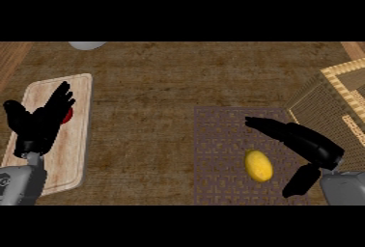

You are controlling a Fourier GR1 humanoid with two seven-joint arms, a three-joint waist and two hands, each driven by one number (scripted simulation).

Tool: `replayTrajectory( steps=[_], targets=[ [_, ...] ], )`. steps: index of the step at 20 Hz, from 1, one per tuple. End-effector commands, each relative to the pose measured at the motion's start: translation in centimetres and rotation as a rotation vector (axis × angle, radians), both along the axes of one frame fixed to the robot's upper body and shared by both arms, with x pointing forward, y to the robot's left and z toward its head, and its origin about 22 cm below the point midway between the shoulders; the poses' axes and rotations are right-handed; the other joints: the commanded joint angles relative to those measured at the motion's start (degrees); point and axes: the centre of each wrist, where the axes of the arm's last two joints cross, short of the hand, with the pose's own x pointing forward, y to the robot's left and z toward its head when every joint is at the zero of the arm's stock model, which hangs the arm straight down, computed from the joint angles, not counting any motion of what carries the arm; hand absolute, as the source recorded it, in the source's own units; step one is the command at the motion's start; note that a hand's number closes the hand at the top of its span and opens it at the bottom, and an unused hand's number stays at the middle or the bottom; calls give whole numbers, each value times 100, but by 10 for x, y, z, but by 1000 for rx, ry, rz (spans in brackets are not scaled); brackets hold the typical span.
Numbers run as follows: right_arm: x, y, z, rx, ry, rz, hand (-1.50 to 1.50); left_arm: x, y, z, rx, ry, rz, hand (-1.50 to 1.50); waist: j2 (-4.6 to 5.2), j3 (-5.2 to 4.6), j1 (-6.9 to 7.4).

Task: Pick the lemon from the placemat and place it in the basket

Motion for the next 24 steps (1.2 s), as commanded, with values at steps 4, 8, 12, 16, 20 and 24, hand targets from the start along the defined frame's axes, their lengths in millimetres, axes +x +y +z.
replayTrajectory(
  steps=[4,8,12,16,20,24],
  targets=[
    [12,7,1,31,3,59,-150,12,1,-7,-22,16,-7,0,6,-1,-6],
    [-2,-7,-13,-24,-10,43,-150,3,11,11,-5,10,-9,0,1,0,-2],
    [-4,3,-15,-43,-31,11,-150,4,-9,26,-4,-19,-6,0,-1,0,-2],
    [1,30,-14,-73,-58,7,-150,9,-5,10,-11,12,-6,0,2,-1,-7],
    [-5,35,-43,-121,-92,73,150,12,-13,13,-1,-12,-4,0,8,1,1],
    [-18,33,-50,-184,-104,106,150,-11,-10,-4,-12,2,0,0,0,0,4]
  ],
)
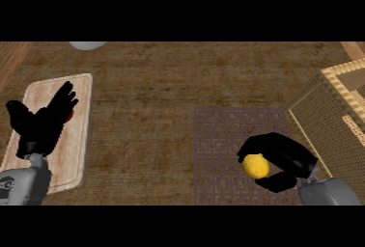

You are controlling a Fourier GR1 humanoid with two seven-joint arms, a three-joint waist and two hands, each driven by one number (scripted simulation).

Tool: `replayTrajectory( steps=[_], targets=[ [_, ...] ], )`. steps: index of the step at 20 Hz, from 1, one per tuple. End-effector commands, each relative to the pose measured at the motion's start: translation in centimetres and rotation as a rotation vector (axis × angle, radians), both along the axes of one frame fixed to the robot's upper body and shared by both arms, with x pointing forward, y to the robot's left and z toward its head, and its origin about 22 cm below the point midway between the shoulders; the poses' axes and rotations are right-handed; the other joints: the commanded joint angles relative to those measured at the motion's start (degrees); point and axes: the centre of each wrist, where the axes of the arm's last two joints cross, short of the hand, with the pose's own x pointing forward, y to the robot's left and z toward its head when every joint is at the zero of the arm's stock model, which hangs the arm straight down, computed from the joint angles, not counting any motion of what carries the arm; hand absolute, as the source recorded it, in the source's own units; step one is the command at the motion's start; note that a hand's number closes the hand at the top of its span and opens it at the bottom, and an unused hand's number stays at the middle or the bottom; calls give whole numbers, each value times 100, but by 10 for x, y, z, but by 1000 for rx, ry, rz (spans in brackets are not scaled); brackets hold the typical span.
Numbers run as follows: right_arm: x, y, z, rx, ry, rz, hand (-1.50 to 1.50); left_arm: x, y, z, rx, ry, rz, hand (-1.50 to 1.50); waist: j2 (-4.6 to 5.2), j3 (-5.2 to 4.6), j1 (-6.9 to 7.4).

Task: Pick the lemon from the placemat and place it in the basket

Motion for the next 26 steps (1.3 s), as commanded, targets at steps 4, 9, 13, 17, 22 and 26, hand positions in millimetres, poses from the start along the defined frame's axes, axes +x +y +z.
replayTrajectory(
  steps=[4,9,13,17,22,26],
  targets=[
    [4,13,-16,-31,-26,48,150,0,18,-15,16,3,13,0,9,3,-4],
    [13,51,-23,-15,20,-365,150,4,8,-3,13,-7,-7,0,40,-10,-14],
    [17,18,-23,-8,29,-851,150,2,10,1,8,-10,13,0,30,-19,-203],
    [35,22,-6,-18,11,-1157,150,4,4,2,-8,-14,-19,0,88,-8,159],
    [71,58,52,234,-104,-1395,150,12,-11,4,-5,-5,-81,0,64,19,520],
    [90,97,101,476,-331,-1466,150,20,-27,9,0,-28,-113,0,79,11,640]
  ],
)
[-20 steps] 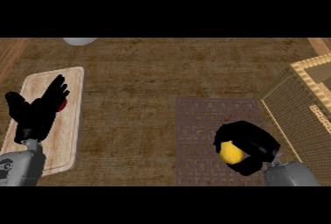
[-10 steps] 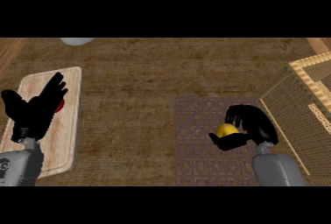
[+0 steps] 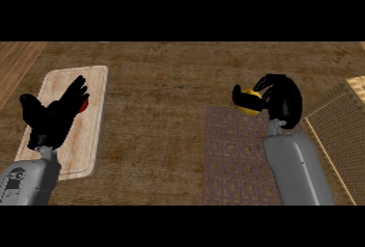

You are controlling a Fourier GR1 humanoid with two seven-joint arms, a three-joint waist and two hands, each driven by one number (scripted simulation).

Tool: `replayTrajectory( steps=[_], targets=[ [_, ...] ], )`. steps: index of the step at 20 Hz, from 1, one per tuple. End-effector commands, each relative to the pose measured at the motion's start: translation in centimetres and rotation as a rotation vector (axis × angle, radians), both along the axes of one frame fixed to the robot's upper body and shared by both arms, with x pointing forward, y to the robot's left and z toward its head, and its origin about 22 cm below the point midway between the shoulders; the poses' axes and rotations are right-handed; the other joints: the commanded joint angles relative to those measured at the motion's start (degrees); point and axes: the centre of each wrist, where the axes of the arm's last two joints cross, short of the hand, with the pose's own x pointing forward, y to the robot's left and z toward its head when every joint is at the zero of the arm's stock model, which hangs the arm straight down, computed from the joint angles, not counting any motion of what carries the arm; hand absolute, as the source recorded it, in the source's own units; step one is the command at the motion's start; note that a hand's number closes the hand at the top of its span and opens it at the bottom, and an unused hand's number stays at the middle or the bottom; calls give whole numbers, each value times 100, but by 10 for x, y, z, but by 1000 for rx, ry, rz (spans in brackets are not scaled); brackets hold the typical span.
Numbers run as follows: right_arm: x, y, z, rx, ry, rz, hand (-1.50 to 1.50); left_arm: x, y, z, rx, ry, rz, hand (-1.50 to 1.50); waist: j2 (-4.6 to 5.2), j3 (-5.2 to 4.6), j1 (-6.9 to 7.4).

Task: Pick the lemon from the placemat and place it in the basket

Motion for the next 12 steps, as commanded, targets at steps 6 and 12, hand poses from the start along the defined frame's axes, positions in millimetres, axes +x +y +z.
replayTrajectory(
  steps=[6,12],
  targets=[
    [35,92,81,-20,-353,-268,150,12,-11,7,2,11,-15,0,-21,-29,55],
    [50,122,142,-92,-338,-415,150,2,7,-3,17,13,22,0,-82,-26,-144]
  ],
)
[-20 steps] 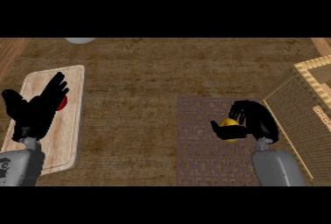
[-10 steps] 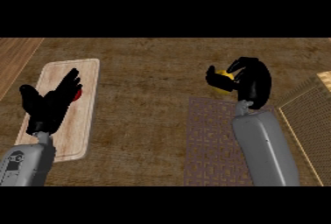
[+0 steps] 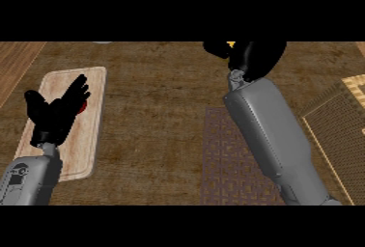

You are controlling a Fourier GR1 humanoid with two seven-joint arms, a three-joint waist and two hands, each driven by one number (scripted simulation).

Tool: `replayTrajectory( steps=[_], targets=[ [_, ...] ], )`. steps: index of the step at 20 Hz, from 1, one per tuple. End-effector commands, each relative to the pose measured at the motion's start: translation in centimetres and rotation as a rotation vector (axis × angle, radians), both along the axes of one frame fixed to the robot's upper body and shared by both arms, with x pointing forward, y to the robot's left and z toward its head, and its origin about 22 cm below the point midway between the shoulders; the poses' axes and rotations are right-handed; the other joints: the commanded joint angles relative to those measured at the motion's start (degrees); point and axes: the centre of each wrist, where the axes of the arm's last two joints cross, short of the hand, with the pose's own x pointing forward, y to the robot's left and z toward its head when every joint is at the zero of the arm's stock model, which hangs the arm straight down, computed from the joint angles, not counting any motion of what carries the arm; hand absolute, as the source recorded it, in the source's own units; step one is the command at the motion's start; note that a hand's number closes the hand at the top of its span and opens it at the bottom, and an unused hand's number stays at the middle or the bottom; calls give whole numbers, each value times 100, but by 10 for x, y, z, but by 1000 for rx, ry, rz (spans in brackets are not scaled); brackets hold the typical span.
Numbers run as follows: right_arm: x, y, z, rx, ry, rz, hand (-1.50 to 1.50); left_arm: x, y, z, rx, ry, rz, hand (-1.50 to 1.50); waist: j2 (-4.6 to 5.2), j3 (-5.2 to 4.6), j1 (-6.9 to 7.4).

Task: Pick the lemon from the placemat and place it in the basket

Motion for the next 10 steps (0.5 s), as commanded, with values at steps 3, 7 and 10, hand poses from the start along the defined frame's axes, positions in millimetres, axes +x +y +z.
replayTrajectory(
  steps=[3,7,10],
  targets=[
    [14,32,62,59,13,-216,150,-3,14,-5,-3,11,34,0,-14,4,-160],
    [23,35,88,53,-23,-272,150,-4,6,2,3,-11,32,0,-21,12,-182],
    [32,19,92,29,-29,-337,150,-20,20,-18,-8,11,42,0,-15,10,-258]
  ],
)
